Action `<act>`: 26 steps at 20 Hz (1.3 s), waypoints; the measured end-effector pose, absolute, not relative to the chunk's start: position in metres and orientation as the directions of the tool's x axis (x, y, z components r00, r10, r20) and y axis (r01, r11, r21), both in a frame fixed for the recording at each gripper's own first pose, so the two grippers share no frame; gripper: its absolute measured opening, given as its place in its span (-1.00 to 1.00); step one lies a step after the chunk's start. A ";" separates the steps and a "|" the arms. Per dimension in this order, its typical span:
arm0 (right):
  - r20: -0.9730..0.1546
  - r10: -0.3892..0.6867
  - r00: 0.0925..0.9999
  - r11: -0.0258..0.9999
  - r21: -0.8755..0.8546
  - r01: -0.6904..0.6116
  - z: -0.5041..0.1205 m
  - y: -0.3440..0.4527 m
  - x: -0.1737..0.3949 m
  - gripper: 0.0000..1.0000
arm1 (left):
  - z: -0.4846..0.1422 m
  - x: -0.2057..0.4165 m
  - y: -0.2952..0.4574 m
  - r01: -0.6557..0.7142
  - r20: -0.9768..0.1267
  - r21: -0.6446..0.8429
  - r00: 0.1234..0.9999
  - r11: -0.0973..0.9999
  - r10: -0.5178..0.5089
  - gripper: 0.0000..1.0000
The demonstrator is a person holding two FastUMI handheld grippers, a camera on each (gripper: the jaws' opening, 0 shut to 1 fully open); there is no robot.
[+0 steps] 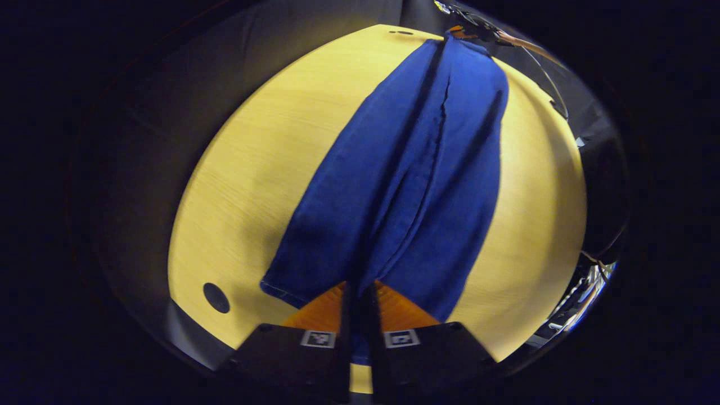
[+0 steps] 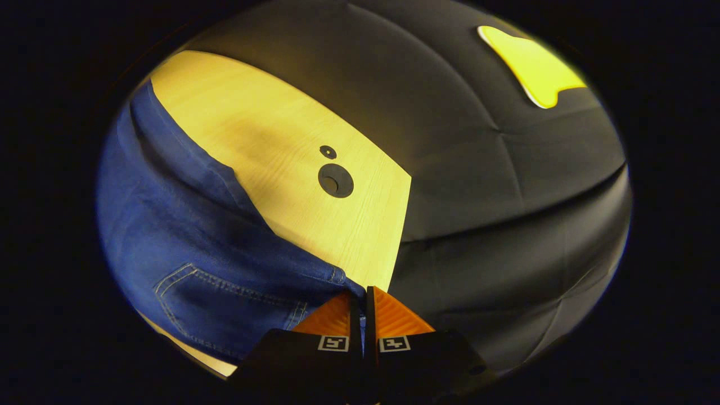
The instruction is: Grasp the waist and the cuffs of the jeans and fold them to make the two legs overlap; first hold the waist and fold one-third of the jeans toward the cuffs, then hold the cuffs and fold the remaining one-third in the same direction to finish folding.
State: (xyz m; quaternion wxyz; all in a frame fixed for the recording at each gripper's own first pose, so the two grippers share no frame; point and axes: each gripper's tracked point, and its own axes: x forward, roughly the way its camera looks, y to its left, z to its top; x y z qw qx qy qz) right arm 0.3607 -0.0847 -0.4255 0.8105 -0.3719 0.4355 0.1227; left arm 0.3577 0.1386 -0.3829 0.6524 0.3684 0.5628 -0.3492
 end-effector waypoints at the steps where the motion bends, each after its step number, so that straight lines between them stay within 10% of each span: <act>1: -0.793 -0.135 0.594 0.684 -0.509 -0.523 -0.429 -0.083 0.363 -0.90 | -0.379 0.369 0.146 0.854 -0.984 0.131 0.173 0.504 -0.037 0.03; 3: -0.788 -0.138 0.600 0.683 -0.515 -0.518 -0.433 -0.081 0.367 -0.82 | -0.369 0.379 0.161 0.806 -0.965 0.197 0.259 0.558 -0.033 0.64; 6: -0.788 -0.126 0.603 0.745 -0.477 -0.467 -0.423 -0.084 0.370 -0.39 | -0.351 0.381 0.187 0.688 -0.927 0.262 0.374 0.677 -0.021 0.73; 9: -0.755 -0.074 0.651 0.846 -0.393 -0.360 -0.377 -0.086 0.372 0.99 | -0.301 0.401 0.199 0.516 -0.826 0.292 0.561 0.806 -0.060 0.77; 17: -0.766 -0.045 0.641 0.998 -0.012 0.056 -0.288 -0.127 0.308 0.95 | -0.199 0.407 0.121 0.194 -0.452 -0.282 0.837 0.940 -0.309 0.89; 21: -0.830 -0.046 0.556 0.877 0.233 0.420 -0.328 -0.147 0.259 0.93 | -0.169 0.401 0.120 0.155 -0.293 -0.509 0.893 0.846 -0.340 0.91; 26: -0.895 -0.037 0.445 0.794 0.244 0.556 -0.398 -0.153 0.224 0.96 | -0.160 0.394 0.127 0.095 -0.298 -0.526 0.910 0.845 -0.288 0.92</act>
